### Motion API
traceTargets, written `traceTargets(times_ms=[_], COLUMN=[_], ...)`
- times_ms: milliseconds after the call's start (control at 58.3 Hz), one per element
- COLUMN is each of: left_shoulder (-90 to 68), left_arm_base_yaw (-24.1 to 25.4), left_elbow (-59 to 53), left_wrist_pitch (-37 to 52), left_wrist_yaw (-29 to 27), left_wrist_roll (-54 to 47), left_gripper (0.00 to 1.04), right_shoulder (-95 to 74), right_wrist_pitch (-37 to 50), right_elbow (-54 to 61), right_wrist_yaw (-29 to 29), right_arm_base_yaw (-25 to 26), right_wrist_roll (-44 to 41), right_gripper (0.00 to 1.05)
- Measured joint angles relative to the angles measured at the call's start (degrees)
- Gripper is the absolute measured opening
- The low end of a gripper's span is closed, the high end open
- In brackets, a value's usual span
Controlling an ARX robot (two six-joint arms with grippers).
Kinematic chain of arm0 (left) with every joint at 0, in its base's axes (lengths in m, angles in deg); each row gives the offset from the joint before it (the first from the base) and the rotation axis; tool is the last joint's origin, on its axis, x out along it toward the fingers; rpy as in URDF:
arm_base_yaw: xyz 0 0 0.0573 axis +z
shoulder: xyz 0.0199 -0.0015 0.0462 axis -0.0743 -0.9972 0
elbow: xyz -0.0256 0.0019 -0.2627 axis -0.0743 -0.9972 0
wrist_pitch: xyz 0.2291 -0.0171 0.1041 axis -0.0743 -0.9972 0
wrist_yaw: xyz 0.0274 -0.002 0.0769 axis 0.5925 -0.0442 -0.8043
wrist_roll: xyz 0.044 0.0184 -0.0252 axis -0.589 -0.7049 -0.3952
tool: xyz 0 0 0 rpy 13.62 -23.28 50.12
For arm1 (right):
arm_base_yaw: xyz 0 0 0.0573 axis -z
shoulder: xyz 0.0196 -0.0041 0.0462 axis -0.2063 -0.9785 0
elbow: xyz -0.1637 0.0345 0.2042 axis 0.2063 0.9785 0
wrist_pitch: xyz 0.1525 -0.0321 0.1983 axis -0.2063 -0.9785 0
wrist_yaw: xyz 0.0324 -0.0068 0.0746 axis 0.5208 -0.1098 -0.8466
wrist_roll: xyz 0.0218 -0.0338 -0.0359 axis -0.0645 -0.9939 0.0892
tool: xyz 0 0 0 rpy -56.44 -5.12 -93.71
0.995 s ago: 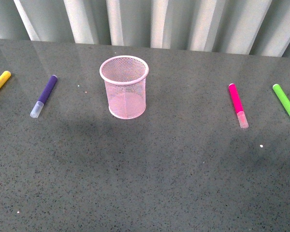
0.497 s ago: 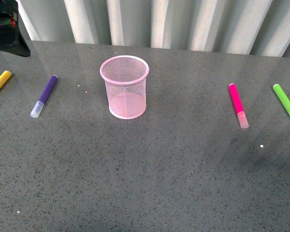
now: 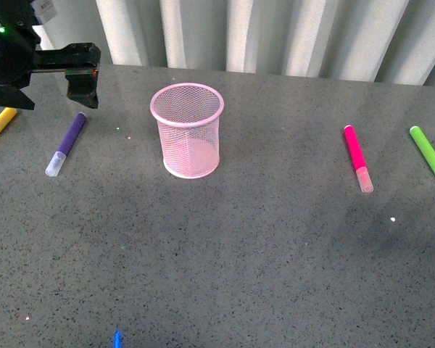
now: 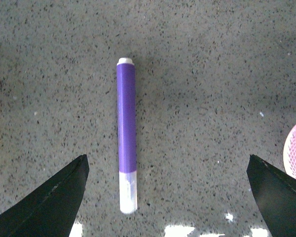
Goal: Insert purple and pink pens into pink cup
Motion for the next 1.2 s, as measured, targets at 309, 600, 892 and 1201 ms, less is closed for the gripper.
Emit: traceTargets(times_ms=[309,600,892,1201], left_shoulder=[-7.0,-11.5,-15.4,-18.9], left_arm_base_yaw=[-0.5,0.3,0.4,0.2], left_elbow=[5.3,8.9,13.8,18.7], left_wrist_pitch=[-1.0,-1.6,-4.0,-6.4], left_wrist_yaw=[-0.8,-1.7,-2.1,-2.6], left_wrist_roll=[-3.3,-5.2,-6.8,-7.4], left_gripper=[0.98,0.98,0.98,0.98], right_shoulder=[0.0,0.0,0.0,0.0], right_wrist_pitch=[0.0,0.0,0.0,0.0], right_elbow=[0.0,0.0,0.0,0.0], right_wrist_yaw=[0.0,0.0,0.0,0.0], right_arm_base_yaw=[0.0,0.0,0.0,0.0], right_wrist_roll=[0.0,0.0,0.0,0.0], right_gripper=[0.98,0.98,0.98,0.98])
